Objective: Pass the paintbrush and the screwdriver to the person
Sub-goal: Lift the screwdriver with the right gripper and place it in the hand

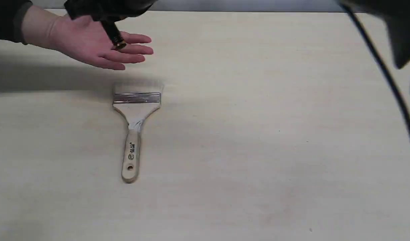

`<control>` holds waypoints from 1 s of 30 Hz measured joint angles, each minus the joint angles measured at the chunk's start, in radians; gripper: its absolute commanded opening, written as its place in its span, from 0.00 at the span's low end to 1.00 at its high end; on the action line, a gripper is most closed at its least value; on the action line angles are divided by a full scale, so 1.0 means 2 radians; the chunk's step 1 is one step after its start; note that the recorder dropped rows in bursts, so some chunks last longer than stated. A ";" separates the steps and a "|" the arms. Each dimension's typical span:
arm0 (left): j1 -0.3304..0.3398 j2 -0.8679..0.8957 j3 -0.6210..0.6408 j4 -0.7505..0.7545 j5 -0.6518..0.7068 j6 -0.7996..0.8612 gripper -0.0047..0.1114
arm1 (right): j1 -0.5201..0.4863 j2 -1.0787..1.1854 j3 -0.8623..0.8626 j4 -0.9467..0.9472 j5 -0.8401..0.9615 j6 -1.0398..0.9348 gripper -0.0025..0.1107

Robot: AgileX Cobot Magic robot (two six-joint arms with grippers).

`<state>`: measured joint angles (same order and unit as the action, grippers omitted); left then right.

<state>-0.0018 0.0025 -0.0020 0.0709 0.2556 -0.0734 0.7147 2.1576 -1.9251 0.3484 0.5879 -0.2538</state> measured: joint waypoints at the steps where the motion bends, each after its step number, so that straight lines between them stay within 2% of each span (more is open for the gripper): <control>1: 0.000 0.000 0.000 0.000 0.000 0.000 0.04 | 0.005 0.011 -0.006 0.000 -0.006 -0.002 0.06; 6: 0.000 0.000 0.000 0.000 0.000 0.000 0.04 | 0.013 0.063 -0.028 0.000 -0.034 -0.008 0.07; 9: 0.000 0.000 0.000 0.000 0.000 0.000 0.04 | 0.013 0.083 -0.032 0.000 -0.043 -0.008 0.15; 13: 0.000 0.000 0.000 0.000 0.000 0.000 0.04 | 0.013 0.090 -0.032 0.000 -0.044 -0.008 0.33; 16: 0.000 0.000 0.000 0.000 0.000 0.000 0.04 | 0.013 0.090 -0.033 0.000 -0.039 -0.008 0.40; 30: 0.000 0.000 0.000 0.000 0.000 0.000 0.04 | 0.013 0.033 -0.036 0.001 0.098 0.016 0.40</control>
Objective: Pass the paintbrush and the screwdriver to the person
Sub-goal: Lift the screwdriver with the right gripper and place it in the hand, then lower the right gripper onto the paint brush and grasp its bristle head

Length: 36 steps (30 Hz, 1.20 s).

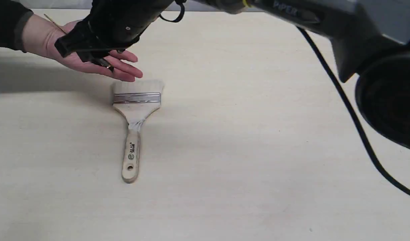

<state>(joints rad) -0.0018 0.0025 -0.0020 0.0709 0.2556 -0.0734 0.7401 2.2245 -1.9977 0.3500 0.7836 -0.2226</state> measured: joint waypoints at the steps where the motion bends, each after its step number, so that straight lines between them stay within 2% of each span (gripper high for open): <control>1: 0.000 0.000 0.000 0.000 0.000 0.000 0.04 | 0.000 -0.007 0.000 0.000 0.010 0.005 0.40; 7: 0.000 0.000 0.000 0.000 0.000 0.000 0.04 | 0.002 -0.027 -0.001 -0.022 0.095 0.043 0.47; 13: 0.000 0.000 0.000 0.000 0.000 0.000 0.04 | 0.015 -0.026 -0.001 -0.090 0.168 0.095 0.47; 36: 0.000 0.000 0.000 0.000 0.000 0.000 0.04 | 0.038 0.081 -0.001 -0.115 0.173 0.188 0.47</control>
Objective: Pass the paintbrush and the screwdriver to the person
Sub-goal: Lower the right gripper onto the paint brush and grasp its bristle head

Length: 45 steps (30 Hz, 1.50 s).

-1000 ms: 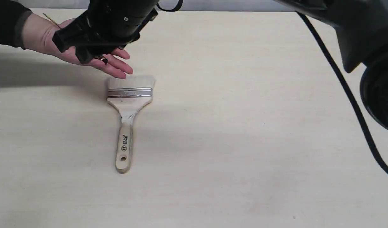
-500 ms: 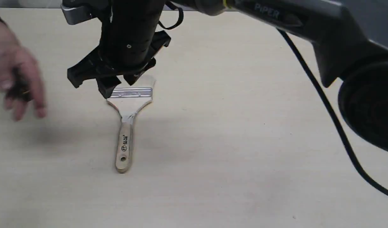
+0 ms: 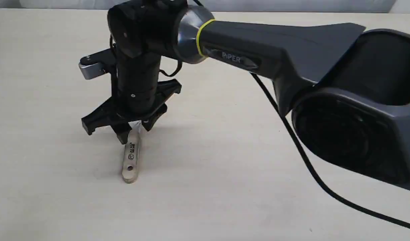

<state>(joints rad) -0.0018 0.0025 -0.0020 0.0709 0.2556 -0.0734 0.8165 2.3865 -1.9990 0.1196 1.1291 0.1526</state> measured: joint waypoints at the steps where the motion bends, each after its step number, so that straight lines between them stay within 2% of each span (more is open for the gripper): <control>1: 0.000 0.000 0.000 0.000 0.000 0.000 0.04 | 0.000 0.003 0.000 0.000 -0.001 0.002 0.47; 7: 0.000 0.000 0.000 0.000 0.000 0.000 0.04 | 0.000 0.013 0.000 0.000 -0.018 0.021 0.47; 16: 0.000 0.000 0.000 0.000 0.000 0.000 0.04 | 0.000 0.013 0.000 -0.045 -0.030 0.119 0.47; 23: 0.000 0.000 0.000 0.000 0.000 0.000 0.04 | 0.000 0.013 0.000 -0.004 -0.046 0.132 0.47; 41: 0.000 0.000 0.000 0.000 0.000 0.000 0.04 | 0.000 0.035 -0.007 -0.030 -0.055 0.202 0.47; 45: 0.000 0.000 0.000 0.000 0.000 0.000 0.04 | 0.000 0.035 -0.008 -0.033 -0.057 0.205 0.44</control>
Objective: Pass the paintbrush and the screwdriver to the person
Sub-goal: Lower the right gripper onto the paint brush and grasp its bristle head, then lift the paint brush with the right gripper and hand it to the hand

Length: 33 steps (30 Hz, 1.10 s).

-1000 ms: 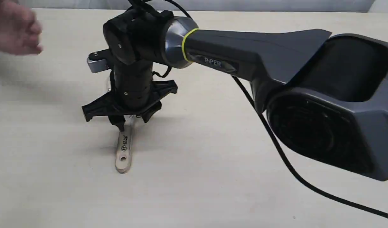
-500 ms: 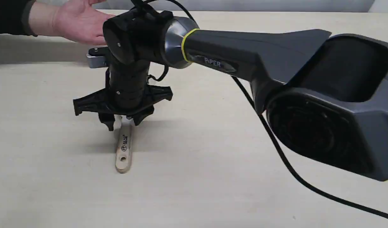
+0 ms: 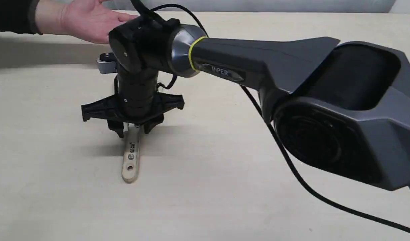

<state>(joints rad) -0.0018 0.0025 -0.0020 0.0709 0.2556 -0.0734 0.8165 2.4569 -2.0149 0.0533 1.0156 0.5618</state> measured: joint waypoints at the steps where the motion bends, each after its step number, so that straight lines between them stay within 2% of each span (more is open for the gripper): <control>1: 0.000 0.000 0.000 0.000 0.000 0.000 0.04 | 0.000 0.000 0.000 -0.001 0.000 0.000 0.42; 6: 0.000 0.000 0.000 0.000 0.000 0.000 0.04 | 0.000 0.006 -0.013 -0.016 -0.001 0.001 0.31; 17: 0.000 0.000 0.000 0.000 0.000 0.000 0.04 | 0.000 0.013 -0.028 -0.027 -0.001 -0.002 0.30; 19: 0.000 0.000 0.000 0.000 0.000 0.000 0.04 | 0.000 0.013 -0.028 -0.027 0.001 -0.012 0.24; 22: 0.000 0.000 0.000 0.000 0.000 0.000 0.04 | 0.000 0.013 -0.028 -0.027 0.003 -0.031 0.06; 33: 0.000 0.000 0.000 0.000 0.000 0.000 0.04 | 0.000 0.014 -0.030 -0.009 0.014 -0.103 0.06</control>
<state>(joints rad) -0.0018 0.0025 -0.0020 0.0709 0.2556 -0.0734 0.8165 2.4841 -2.0752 0.0347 1.0445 0.3561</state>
